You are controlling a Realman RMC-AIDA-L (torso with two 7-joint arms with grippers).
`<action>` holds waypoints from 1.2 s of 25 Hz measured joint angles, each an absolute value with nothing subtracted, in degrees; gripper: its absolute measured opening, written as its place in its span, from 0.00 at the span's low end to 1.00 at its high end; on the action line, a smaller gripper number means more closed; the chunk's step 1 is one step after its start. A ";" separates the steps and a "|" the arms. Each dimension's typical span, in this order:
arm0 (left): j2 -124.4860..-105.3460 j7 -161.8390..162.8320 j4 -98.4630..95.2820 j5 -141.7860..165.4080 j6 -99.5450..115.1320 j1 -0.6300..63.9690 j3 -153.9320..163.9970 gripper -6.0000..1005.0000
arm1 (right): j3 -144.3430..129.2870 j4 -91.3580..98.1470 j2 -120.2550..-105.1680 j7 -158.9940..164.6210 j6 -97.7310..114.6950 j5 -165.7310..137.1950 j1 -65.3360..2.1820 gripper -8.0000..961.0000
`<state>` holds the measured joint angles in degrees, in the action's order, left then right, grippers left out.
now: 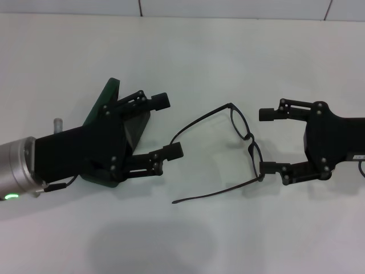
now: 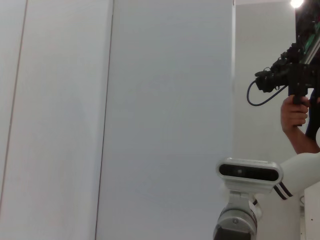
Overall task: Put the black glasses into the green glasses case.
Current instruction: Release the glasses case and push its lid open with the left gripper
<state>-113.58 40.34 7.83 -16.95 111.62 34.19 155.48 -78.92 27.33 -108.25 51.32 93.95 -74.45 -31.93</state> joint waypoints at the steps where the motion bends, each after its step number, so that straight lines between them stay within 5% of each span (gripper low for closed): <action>1: -113.61 40.32 7.82 -16.97 111.62 34.13 155.48 0.87 | -78.92 27.33 -108.28 51.32 93.94 -74.45 -31.81 0.91; 10: -114.49 47.07 10.87 -23.82 109.94 33.70 155.39 0.85 | -78.92 27.40 -108.62 50.73 93.94 -74.45 -31.21 0.91; 19: -114.63 79.29 35.21 -29.53 102.11 41.39 161.50 0.84 | -78.92 27.42 -109.00 50.61 93.96 -74.44 -30.68 0.91; 26: -119.50 87.67 56.82 -16.37 101.96 47.37 163.07 0.82 | -78.92 27.43 -109.02 50.57 93.96 -74.44 -30.49 0.91; 30: -120.07 87.87 56.90 -10.47 101.98 48.42 163.09 0.82 | -78.93 27.42 -109.24 50.36 93.96 -74.43 -30.49 0.91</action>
<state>-120.07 87.87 56.90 -10.47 101.98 48.42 163.09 -78.93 27.42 -109.24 50.36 93.96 -74.43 -30.49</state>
